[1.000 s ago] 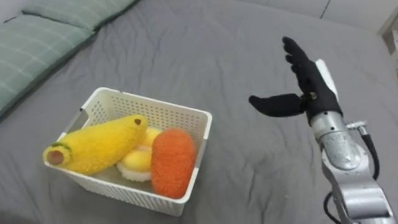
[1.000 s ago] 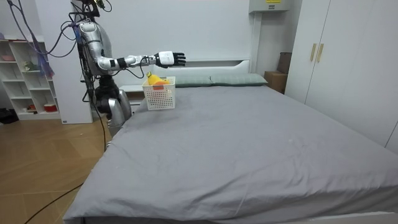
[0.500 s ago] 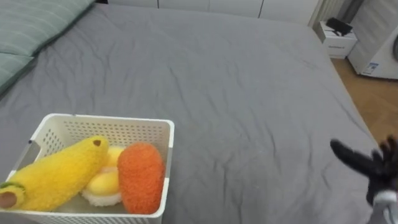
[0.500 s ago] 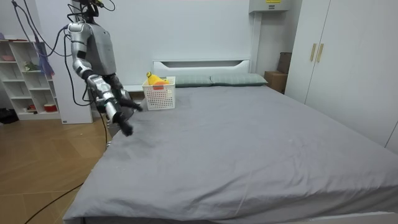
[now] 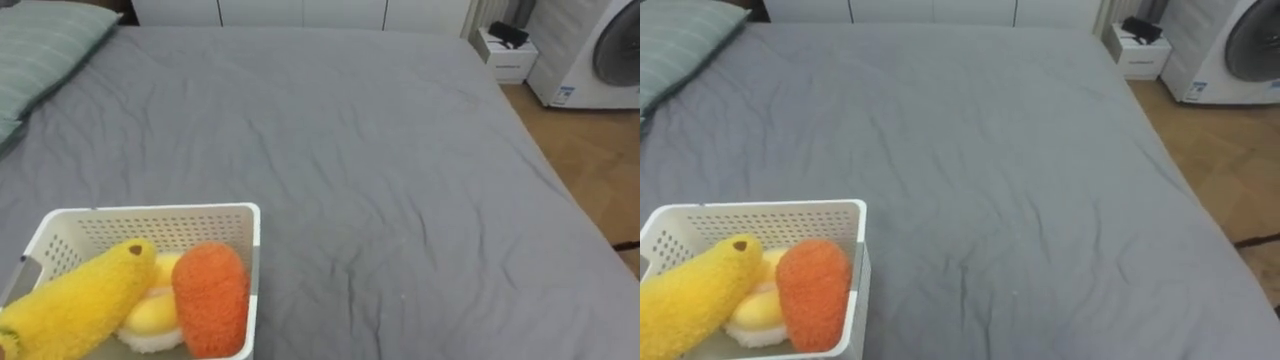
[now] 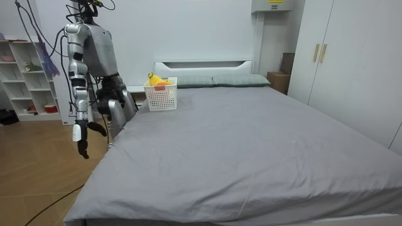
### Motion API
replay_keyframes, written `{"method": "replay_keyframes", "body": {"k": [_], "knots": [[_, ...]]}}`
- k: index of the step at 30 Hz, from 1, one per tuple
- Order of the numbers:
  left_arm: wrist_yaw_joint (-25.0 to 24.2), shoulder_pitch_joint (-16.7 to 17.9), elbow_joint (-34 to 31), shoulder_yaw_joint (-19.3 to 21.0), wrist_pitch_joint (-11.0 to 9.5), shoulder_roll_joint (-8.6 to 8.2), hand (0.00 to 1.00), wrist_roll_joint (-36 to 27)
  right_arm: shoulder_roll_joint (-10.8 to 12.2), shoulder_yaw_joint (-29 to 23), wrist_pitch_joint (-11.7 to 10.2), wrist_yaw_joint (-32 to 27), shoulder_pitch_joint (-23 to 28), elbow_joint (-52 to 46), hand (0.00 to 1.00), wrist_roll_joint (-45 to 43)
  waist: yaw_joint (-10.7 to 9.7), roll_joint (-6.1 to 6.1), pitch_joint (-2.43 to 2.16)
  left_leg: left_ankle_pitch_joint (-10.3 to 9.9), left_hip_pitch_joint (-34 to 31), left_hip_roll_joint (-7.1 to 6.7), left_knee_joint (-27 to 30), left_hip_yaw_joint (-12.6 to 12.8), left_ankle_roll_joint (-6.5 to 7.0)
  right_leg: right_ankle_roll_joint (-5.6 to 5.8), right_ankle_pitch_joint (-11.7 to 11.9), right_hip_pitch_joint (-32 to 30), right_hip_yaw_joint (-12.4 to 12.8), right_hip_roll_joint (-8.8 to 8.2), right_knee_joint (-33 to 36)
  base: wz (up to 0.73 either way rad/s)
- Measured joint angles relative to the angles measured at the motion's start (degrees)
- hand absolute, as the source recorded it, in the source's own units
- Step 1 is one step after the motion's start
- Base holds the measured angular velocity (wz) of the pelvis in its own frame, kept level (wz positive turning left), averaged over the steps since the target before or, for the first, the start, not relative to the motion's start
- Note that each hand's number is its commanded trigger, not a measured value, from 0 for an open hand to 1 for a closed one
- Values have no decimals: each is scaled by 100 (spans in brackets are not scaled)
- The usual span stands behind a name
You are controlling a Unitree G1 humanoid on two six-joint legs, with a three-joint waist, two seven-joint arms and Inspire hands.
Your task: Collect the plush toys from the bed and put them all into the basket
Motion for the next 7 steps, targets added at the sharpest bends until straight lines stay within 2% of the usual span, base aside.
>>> {"method": "replay_keyframes", "body": {"k": [2, 7], "knots": [[19, -3, -2, -10, 134, -2, 0, 118, 42, 409, 251, 309, 42, 70, 0, -583, 92, 17, -2, -8, 4, 0, 1, -1, -1, 0, 0, 0, 0, 2, -7, 0], [26, -64, 18, -131, 374, -17, 0, 116, 210, 787, 618, 674, -19, 68, 0, -1475, 134, 96, 2, -9, 8, -4, 0, -34, -1, -4, 6, 37, -26, 3, -1, 2]]}}
